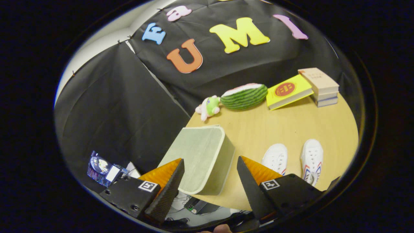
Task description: Open the storage box then place both shoes into the box .Put the left shoe in first, then the right shoe, with the right side of both shoes facing outward in a uniform manner.
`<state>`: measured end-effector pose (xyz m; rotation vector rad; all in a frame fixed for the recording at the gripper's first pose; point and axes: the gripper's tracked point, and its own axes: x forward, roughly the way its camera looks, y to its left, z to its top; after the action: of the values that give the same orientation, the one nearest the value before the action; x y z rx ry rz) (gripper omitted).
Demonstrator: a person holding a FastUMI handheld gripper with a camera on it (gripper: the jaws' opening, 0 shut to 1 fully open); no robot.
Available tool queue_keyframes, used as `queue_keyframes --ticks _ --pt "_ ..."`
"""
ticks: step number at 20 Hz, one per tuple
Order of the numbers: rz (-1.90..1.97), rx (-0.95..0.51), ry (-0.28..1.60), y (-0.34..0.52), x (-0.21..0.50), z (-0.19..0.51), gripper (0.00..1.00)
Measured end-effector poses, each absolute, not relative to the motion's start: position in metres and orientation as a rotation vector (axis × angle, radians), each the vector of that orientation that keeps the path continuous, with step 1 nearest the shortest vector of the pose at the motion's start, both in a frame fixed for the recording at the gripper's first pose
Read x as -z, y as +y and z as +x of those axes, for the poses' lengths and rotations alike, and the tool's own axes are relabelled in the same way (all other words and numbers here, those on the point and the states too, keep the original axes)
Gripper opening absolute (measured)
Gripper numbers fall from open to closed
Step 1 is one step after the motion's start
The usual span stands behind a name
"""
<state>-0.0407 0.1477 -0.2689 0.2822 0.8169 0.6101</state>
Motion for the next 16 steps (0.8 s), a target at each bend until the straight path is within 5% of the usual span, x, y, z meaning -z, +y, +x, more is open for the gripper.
queue_keyframes --ticks 11,16 --pt "0.575 -0.730 1.172 0.194 0.349 -0.061 0.80" --pt "0.656 -0.756 1.266 0.209 0.358 -0.062 0.48"
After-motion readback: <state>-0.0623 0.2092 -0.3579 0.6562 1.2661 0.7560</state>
